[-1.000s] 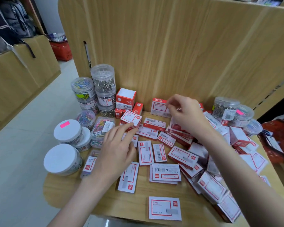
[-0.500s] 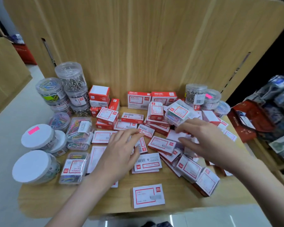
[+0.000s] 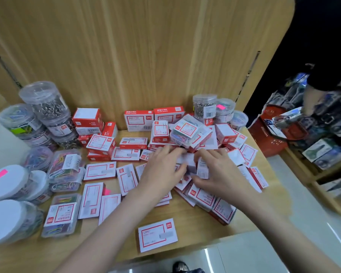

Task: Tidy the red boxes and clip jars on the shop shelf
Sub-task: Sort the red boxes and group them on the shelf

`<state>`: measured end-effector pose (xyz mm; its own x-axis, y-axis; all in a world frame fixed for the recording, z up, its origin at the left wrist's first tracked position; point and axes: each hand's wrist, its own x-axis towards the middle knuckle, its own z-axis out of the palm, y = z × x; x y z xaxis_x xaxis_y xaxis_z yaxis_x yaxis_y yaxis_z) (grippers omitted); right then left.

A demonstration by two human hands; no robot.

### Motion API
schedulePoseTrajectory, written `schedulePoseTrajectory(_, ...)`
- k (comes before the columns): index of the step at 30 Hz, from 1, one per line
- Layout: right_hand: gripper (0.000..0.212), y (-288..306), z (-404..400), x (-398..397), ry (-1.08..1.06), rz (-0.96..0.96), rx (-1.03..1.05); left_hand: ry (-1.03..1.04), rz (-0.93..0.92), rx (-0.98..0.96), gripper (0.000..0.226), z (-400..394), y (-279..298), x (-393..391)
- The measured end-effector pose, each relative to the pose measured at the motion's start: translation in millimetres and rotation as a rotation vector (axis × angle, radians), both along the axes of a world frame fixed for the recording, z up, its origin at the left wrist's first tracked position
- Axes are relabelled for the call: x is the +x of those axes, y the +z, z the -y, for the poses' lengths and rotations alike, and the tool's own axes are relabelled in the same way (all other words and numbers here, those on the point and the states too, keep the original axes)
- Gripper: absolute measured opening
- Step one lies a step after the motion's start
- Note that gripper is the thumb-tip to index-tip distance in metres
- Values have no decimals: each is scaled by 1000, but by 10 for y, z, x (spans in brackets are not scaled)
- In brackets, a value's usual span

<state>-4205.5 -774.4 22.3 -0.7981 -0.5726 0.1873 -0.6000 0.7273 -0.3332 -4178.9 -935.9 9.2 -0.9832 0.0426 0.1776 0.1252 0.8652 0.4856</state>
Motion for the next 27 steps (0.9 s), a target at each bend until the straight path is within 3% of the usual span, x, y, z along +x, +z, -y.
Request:
schedulePoseTrajectory(3, 37, -45, -32, -24, 5, 102, -186, -58, 54, 79, 43, -74, 23, -26)
schedulePoseTrajectory(7, 36, -53, -78, -3, 79, 158, -274, -161, 113, 141, 53, 45, 67, -35)
schedulePoseTrajectory(9, 40, -52, -100, -24, 113, 161, -296, -184, 99, 170, 47, 98, 80, -18)
schedulePoseTrajectory(12, 44, -70, -118, -78, 116, 106, -331, -148, 43, 235, 33, 107, 86, 0)
schedulePoseTrajectory(16, 50, -133, -115, -95, 135, 9, -261, -143, 3, 239, 36, 87, 64, 38)
schedulePoseTrajectory(19, 44, -80, -128, -105, 159, -117, -219, -139, -46, 247, 41, 121, 57, 67)
schedulePoseTrajectory(22, 41, 58, -86, -100, 218, -194, -246, -119, -173, 310, 29, 212, 78, 152)
schedulePoseTrajectory(27, 30, 250, 266, -64, 306, -124, -320, -84, -313, 414, 22, 340, 210, 322)
